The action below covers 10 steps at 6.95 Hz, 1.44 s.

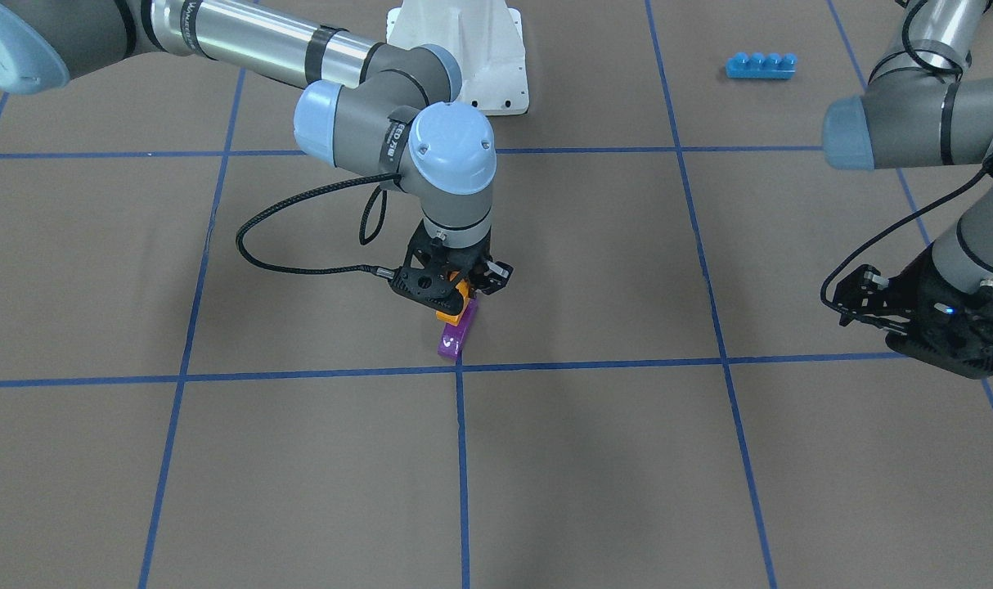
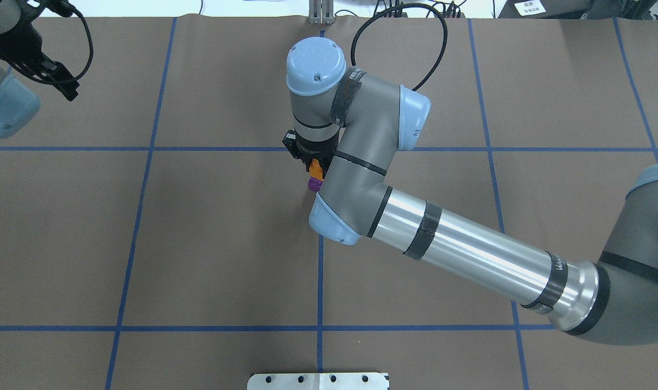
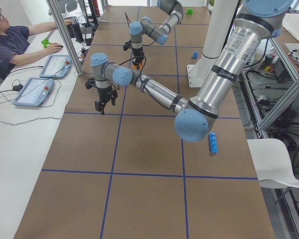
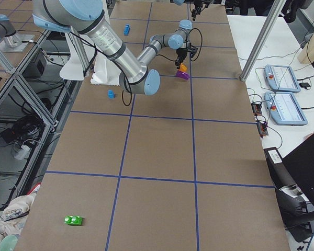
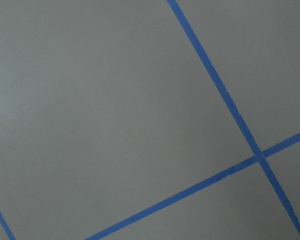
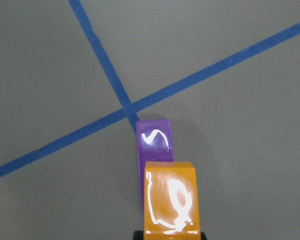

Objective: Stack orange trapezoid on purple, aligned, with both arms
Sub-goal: 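Align and lower the orange block onto the purple block, then release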

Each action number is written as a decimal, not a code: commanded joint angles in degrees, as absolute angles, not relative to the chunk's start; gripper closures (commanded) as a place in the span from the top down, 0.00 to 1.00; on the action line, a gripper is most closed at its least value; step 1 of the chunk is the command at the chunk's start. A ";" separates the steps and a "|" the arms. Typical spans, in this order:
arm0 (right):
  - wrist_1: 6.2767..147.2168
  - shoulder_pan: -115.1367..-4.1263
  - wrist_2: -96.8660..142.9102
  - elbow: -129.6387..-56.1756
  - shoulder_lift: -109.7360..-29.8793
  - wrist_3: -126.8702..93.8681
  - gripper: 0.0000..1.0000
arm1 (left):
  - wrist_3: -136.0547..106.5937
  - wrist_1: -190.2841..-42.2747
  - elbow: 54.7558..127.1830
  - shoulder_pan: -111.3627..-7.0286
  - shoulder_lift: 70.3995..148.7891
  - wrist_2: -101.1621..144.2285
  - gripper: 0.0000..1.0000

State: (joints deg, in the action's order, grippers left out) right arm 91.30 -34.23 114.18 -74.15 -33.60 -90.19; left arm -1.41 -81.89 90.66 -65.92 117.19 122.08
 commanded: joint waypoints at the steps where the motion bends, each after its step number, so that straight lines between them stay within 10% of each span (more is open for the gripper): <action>1: 88.43 -34.10 114.08 -72.78 -33.66 -89.74 0.00 | -1.41 -82.00 90.35 -65.92 117.16 122.08 1.00; 10: 83.60 -33.31 113.99 -69.18 -34.28 -89.74 0.00 | -2.02 -82.00 90.26 -65.65 117.33 122.08 1.00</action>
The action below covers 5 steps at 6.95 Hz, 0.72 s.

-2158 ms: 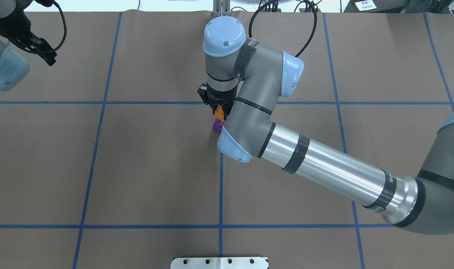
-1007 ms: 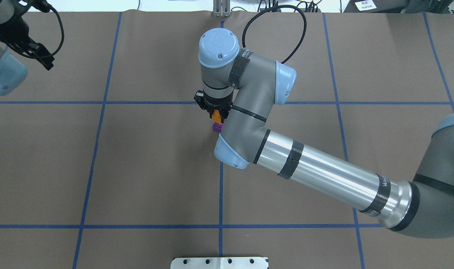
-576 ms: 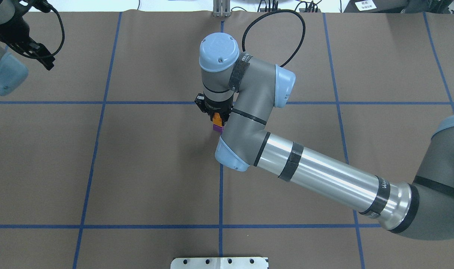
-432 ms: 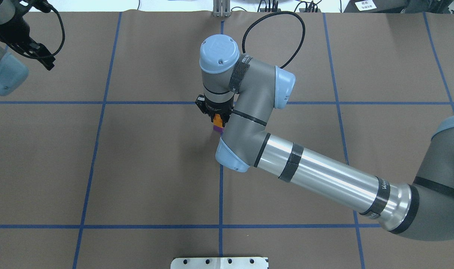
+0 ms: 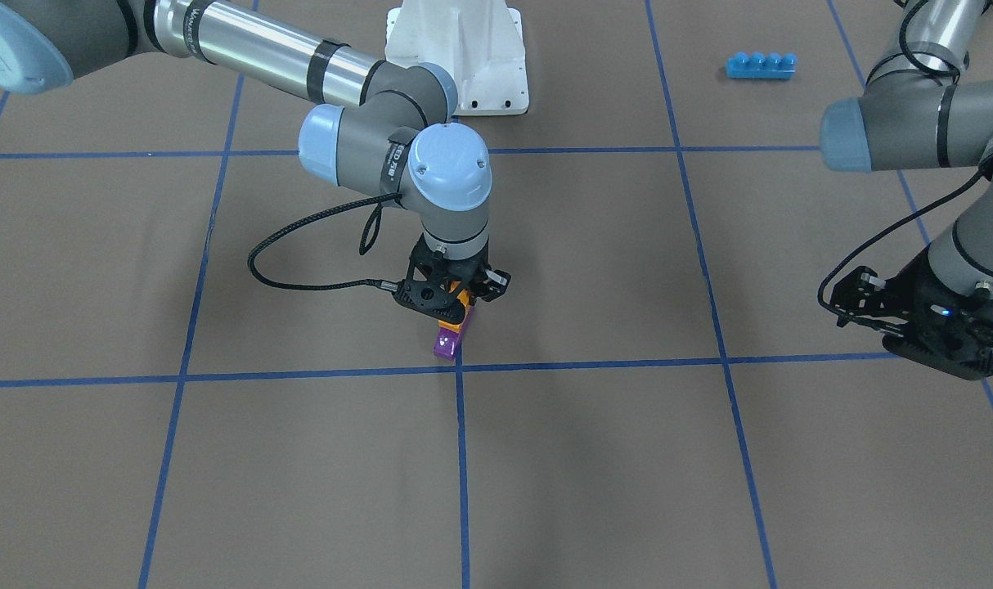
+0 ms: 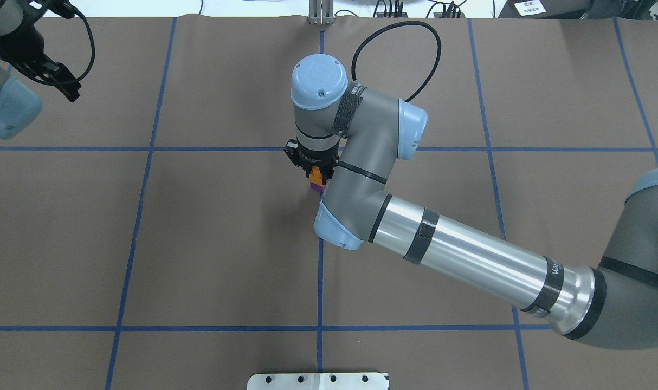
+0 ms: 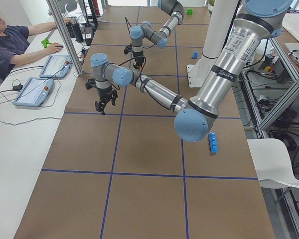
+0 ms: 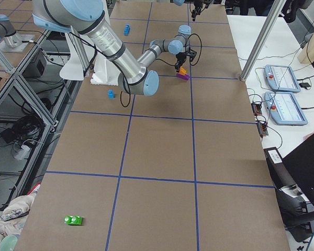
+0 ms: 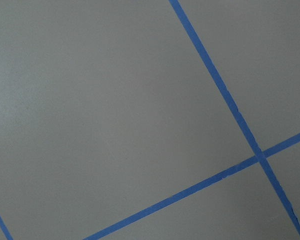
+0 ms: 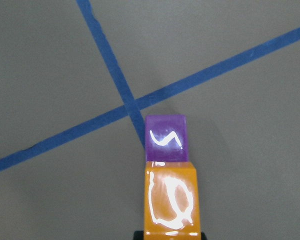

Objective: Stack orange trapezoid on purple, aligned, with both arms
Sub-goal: 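Align and lower the orange block onto the purple block, then release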

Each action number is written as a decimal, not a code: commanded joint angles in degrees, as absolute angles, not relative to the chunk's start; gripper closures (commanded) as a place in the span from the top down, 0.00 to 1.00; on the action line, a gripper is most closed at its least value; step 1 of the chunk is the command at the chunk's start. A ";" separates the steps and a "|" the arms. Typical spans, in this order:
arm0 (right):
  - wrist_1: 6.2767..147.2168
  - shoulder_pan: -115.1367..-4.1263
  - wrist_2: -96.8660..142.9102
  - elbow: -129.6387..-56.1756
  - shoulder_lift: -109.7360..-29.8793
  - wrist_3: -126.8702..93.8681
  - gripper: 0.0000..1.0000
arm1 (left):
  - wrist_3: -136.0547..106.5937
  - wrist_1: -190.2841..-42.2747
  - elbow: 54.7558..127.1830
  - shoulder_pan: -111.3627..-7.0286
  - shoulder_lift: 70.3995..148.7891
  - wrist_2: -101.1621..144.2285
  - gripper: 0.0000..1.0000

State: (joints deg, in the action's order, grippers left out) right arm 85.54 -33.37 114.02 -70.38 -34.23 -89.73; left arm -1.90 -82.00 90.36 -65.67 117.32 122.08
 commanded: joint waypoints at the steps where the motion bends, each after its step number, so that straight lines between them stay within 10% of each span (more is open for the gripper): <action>1: 83.41 -33.31 113.99 -69.17 -34.19 -89.74 0.00 | -2.02 -82.00 90.26 -65.57 117.33 122.08 1.00; 2: 83.15 -33.40 114.08 -69.17 -34.19 -89.74 0.31 | -1.93 -82.00 90.26 -65.65 117.33 122.08 1.00; 3: 83.06 -33.22 114.08 -69.26 -34.19 -90.00 0.99 | -2.02 -82.00 90.26 -65.57 117.33 122.08 1.00; 5: 83.06 -33.22 114.08 -69.78 -33.93 -89.91 1.00 | -2.02 -82.00 90.26 -65.57 117.42 122.08 1.00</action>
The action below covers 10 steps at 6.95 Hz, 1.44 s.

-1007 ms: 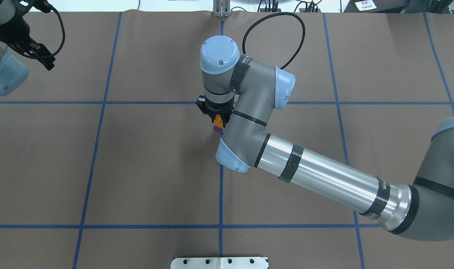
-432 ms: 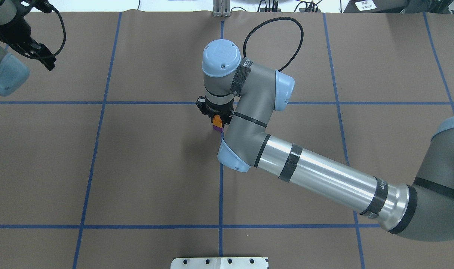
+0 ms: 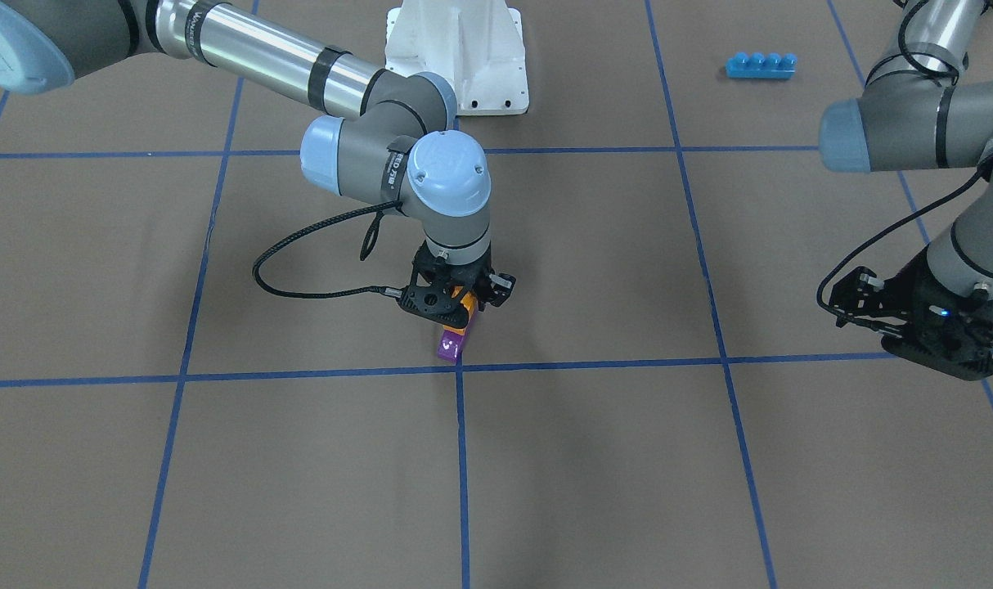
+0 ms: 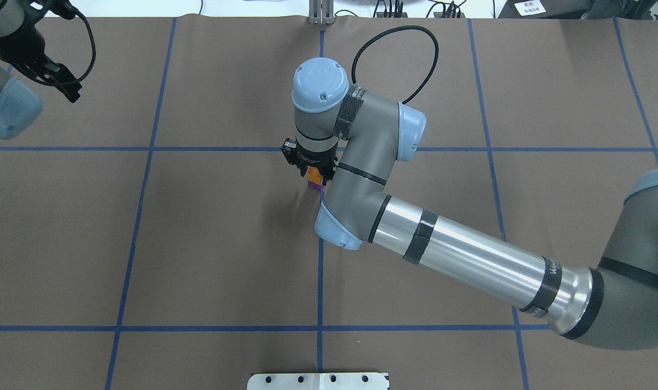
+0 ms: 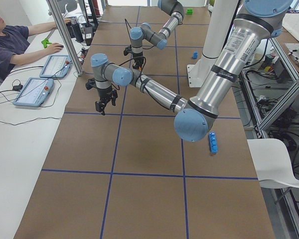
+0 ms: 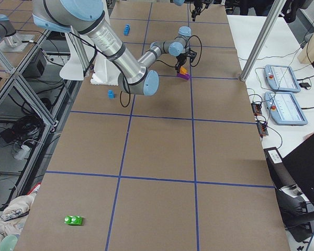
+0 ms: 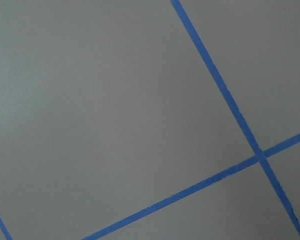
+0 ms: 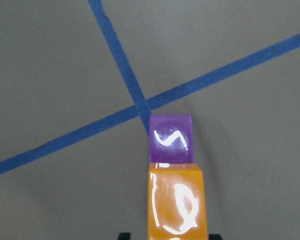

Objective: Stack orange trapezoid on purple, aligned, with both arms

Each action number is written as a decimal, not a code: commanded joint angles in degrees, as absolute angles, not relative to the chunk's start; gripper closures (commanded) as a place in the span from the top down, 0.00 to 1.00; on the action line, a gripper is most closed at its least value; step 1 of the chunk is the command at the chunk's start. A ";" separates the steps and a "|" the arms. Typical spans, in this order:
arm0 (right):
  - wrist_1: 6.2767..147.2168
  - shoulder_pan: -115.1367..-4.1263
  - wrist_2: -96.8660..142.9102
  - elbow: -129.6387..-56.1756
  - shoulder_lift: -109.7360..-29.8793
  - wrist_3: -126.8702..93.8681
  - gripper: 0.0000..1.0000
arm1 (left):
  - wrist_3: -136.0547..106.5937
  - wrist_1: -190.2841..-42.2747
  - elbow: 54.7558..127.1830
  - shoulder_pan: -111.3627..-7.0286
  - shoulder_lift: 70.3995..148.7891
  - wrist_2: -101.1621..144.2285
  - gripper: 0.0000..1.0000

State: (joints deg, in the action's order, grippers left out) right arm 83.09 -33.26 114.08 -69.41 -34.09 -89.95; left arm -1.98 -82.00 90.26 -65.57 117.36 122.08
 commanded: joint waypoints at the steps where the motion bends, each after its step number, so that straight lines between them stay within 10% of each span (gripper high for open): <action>1: 83.23 -33.40 114.17 -71.00 -33.75 -89.91 1.00 | -1.67 -82.09 90.26 -65.57 117.25 122.08 1.00; 6: 107.28 -46.02 119.16 -103.39 -47.22 -67.59 1.00 | 13.32 -84.11 87.45 -74.59 111.91 125.58 1.00; 10: 106.61 -66.65 127.95 -105.56 -69.73 -27.81 1.00 | 19.86 -91.12 85.61 -87.35 102.32 132.28 1.00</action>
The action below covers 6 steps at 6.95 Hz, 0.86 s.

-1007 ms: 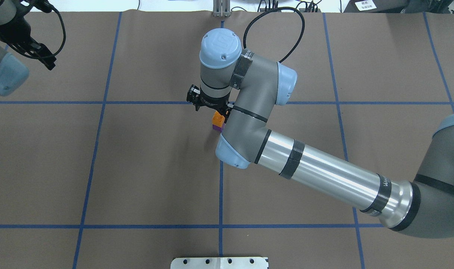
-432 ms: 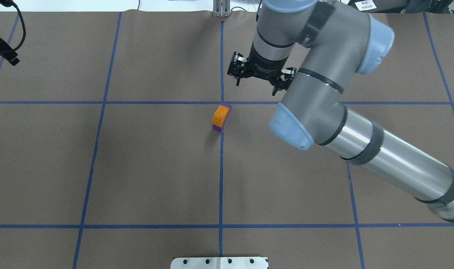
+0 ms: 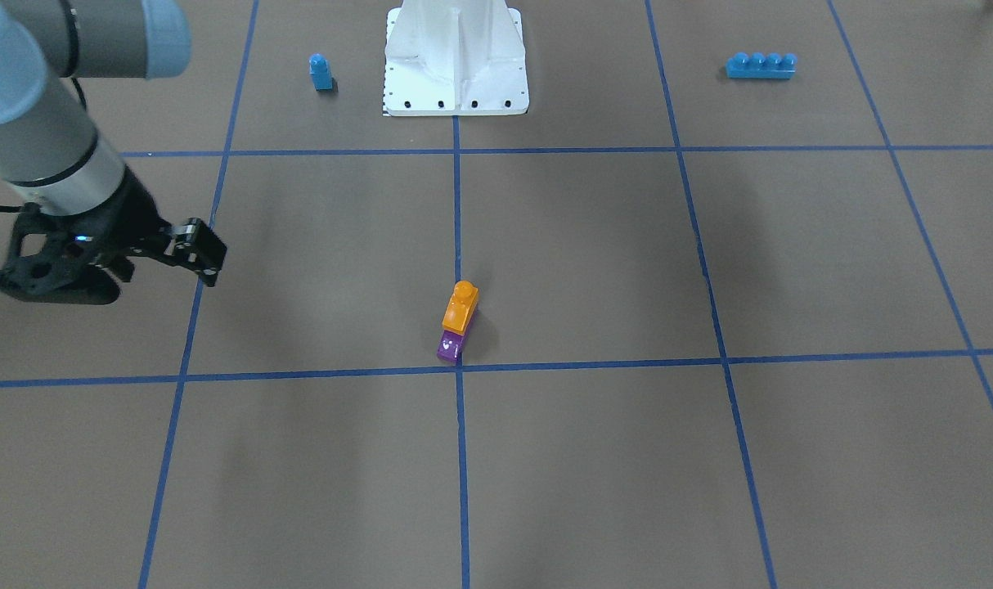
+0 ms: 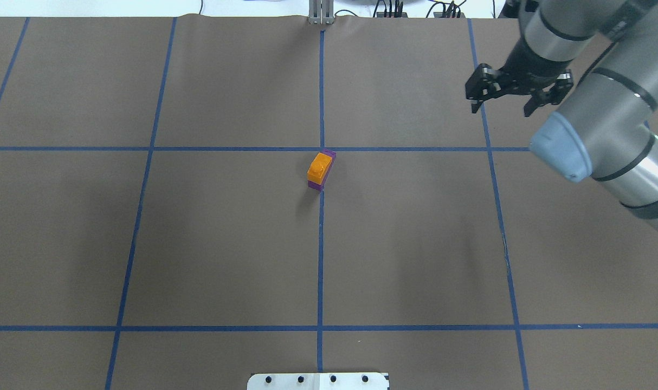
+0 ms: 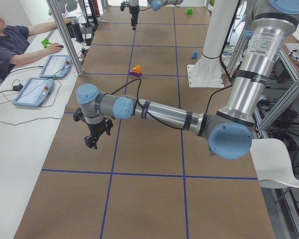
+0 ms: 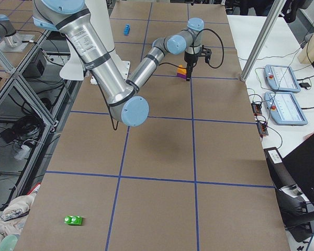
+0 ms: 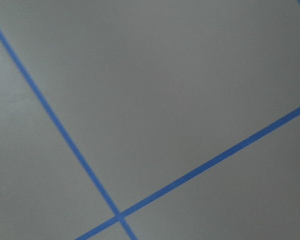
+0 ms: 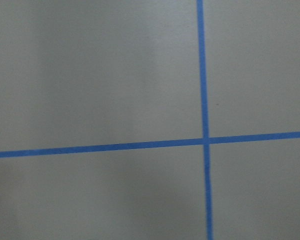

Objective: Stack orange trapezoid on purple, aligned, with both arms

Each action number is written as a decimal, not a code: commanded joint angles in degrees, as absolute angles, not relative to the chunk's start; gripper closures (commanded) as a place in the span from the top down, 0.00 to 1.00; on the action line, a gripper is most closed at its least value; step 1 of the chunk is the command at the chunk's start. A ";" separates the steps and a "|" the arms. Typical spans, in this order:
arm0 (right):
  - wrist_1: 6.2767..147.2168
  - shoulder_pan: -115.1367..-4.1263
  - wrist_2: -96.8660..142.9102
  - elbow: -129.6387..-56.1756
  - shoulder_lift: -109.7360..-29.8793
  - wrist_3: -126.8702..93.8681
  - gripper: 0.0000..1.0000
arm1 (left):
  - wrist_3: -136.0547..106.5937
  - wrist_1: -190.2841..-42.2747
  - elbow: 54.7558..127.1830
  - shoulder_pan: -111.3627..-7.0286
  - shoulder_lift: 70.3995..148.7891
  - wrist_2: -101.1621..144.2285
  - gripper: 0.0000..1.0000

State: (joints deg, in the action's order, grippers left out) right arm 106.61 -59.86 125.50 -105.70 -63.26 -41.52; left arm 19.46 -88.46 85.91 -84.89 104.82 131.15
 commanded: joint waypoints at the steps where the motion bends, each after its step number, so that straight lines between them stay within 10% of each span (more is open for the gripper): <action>1: 106.61 -73.41 133.10 -104.43 -74.92 -14.72 1.00 | 19.86 -91.32 85.69 -87.89 100.65 131.93 1.00; 6: 88.82 -87.33 134.63 -94.87 -91.48 -0.27 1.00 | 19.16 -95.10 85.52 -88.51 95.27 131.57 1.00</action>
